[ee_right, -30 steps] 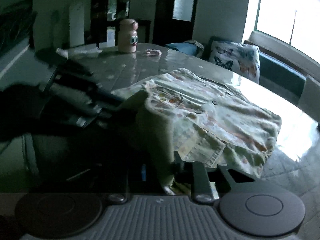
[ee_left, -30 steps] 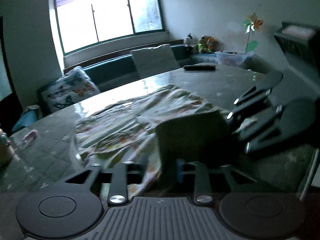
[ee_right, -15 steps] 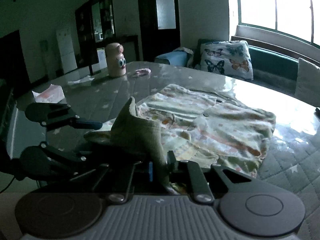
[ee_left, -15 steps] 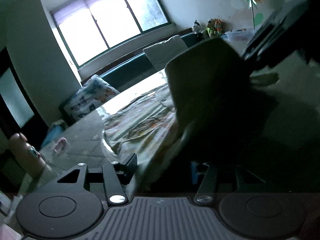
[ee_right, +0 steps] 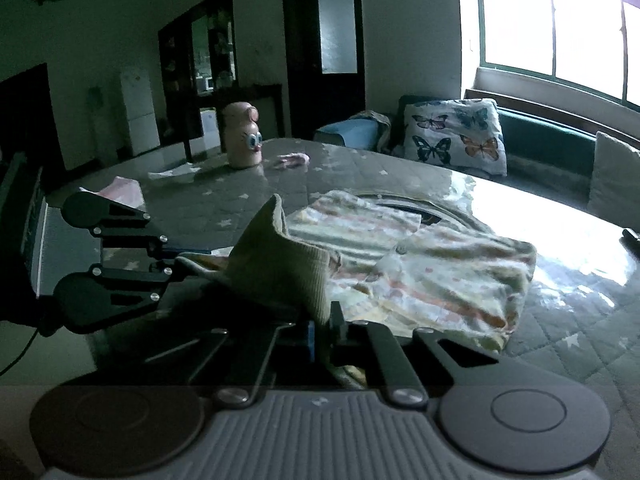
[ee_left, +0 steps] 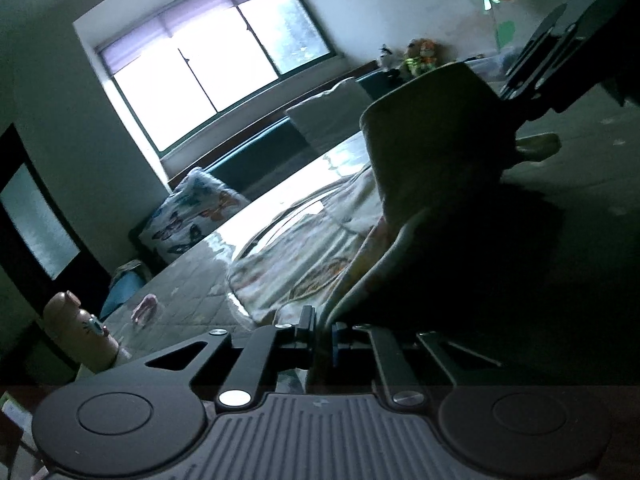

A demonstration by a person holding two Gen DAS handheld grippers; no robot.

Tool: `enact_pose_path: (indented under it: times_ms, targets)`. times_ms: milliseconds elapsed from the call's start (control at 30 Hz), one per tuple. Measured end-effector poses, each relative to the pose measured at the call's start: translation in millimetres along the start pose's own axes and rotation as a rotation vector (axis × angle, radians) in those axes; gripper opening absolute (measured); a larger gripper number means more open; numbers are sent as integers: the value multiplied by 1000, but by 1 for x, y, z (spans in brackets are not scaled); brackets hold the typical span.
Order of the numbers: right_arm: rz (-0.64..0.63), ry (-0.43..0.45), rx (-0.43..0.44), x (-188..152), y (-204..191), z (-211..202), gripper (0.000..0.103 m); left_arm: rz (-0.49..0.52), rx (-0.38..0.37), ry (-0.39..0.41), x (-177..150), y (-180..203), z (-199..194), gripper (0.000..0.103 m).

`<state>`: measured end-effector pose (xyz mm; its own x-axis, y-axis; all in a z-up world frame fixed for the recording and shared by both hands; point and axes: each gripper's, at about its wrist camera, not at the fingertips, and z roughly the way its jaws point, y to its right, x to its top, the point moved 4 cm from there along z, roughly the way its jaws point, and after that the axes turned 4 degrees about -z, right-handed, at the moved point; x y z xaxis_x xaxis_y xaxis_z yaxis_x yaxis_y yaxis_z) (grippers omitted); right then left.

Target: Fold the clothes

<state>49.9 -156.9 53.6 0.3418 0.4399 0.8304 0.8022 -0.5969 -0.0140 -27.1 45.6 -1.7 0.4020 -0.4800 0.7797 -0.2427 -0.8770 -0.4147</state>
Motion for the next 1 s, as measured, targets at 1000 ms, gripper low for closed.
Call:
enact_pose_path:
  times_ms: [1000]
  targets:
    - [22,-72,8,48,48,12,4,-156,-161,-72,44,-40,40,9]
